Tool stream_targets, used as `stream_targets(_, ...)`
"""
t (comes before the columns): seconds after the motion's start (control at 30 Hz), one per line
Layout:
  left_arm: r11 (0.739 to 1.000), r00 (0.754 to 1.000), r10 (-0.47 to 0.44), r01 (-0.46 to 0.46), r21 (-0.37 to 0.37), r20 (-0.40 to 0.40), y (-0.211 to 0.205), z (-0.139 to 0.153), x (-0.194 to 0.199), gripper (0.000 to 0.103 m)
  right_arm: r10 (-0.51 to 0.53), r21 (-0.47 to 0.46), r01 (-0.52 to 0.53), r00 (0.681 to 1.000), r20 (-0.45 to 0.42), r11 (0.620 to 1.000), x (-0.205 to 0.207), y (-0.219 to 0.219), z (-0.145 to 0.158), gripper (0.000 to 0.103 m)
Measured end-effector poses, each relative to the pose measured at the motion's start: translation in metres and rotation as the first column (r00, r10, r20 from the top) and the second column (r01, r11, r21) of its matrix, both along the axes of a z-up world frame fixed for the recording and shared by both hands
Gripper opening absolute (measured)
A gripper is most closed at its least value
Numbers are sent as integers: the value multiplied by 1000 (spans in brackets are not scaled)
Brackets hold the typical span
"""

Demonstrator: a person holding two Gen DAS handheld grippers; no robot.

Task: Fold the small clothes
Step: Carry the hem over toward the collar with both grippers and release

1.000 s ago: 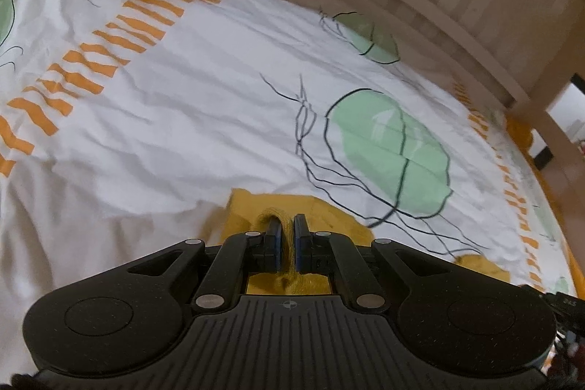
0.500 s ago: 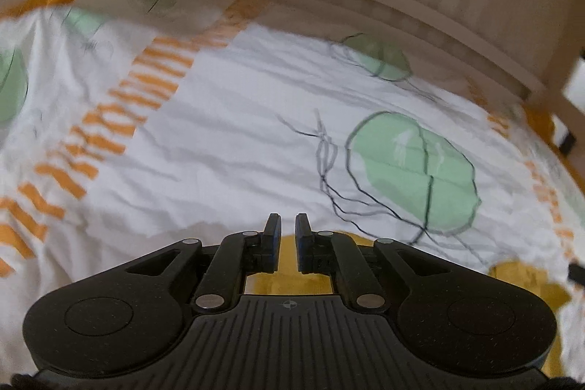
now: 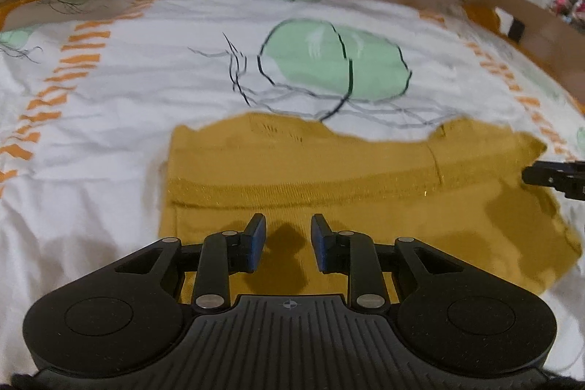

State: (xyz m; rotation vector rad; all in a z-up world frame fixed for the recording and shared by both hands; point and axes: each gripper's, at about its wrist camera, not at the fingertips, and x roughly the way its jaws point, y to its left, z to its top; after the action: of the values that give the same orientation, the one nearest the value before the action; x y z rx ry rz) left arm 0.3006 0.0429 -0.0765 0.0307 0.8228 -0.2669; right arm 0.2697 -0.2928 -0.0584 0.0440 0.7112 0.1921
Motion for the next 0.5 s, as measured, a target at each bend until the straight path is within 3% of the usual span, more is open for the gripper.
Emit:
stream_targets(0.27,1000,999,12,-12,21,-36,-1,-14,29,26,4,-66,-7,999,-45,998,16,13,-18,53)
stream_targets(0.5,999,998,45,-44,20,-47,0,-12,67,26,-29,-53,27,998,-47,998,54,14,-14,52)
